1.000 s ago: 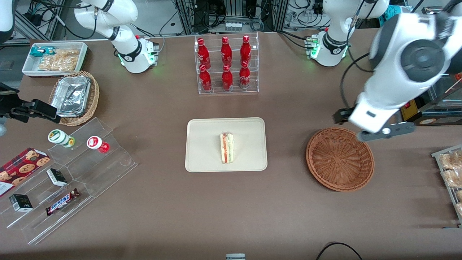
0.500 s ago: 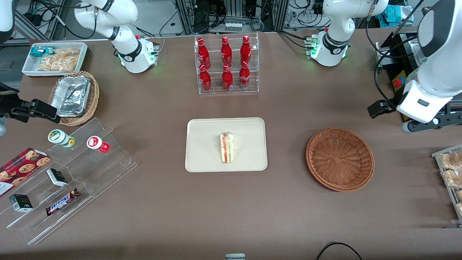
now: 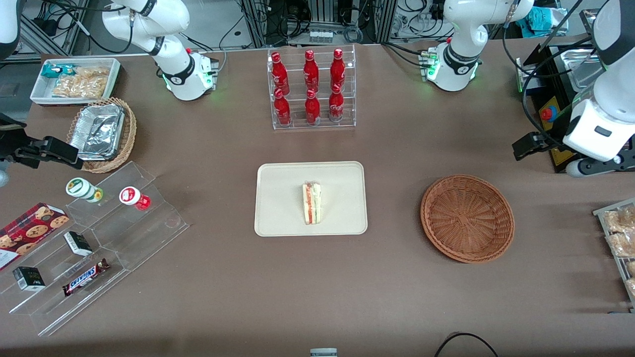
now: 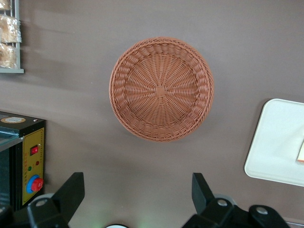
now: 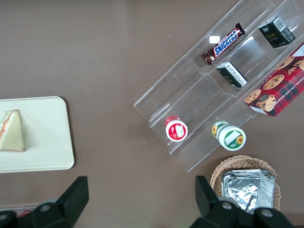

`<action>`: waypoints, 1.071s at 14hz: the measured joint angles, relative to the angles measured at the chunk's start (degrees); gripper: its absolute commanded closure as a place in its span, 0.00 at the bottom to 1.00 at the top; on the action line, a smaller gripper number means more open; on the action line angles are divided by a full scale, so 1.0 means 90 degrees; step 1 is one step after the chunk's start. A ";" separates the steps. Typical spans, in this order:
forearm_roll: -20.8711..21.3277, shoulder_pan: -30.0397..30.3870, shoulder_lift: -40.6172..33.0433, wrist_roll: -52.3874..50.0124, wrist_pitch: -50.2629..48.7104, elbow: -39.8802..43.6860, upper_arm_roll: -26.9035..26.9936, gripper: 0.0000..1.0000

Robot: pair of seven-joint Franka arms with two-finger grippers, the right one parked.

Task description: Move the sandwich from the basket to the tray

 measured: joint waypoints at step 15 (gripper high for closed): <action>-0.0211 0.0000 -0.0594 0.1135 -0.0362 -0.0207 0.0178 0.00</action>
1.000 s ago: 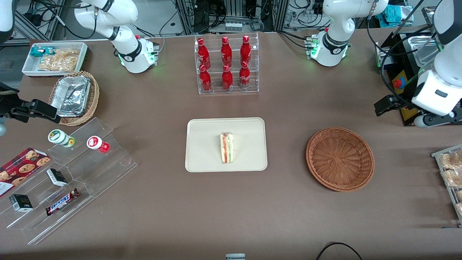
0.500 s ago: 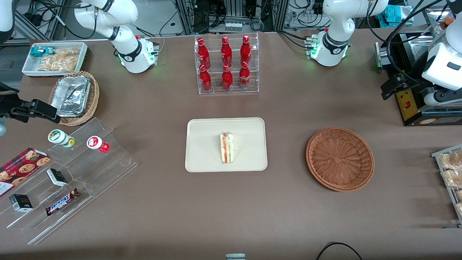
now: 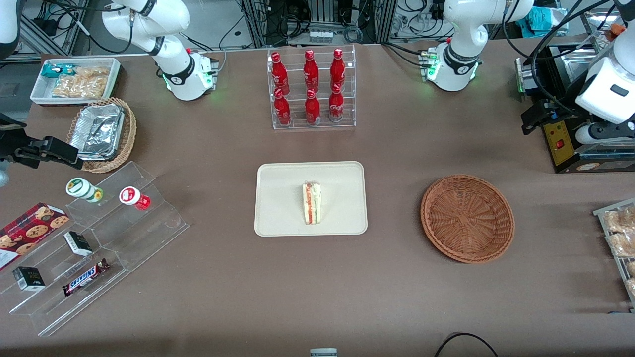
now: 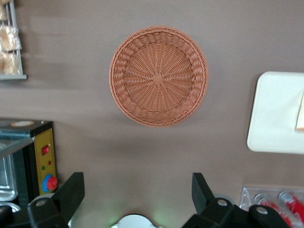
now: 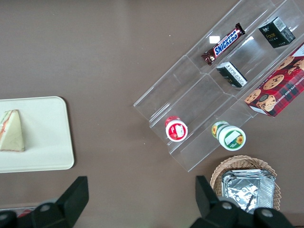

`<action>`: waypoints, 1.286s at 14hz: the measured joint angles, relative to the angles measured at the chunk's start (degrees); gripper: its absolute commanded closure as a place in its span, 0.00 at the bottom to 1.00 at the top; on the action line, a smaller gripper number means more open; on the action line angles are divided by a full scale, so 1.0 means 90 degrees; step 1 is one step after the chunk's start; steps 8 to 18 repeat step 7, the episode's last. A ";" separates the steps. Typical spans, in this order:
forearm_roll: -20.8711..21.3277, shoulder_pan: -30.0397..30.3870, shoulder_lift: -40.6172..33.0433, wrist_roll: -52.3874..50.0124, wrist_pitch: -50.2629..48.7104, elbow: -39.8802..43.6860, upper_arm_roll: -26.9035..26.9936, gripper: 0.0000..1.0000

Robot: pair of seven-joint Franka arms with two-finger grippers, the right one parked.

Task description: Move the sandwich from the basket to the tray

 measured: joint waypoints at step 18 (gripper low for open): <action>-0.0106 0.0000 -0.0001 0.0256 -0.0009 0.0000 0.0074 0.00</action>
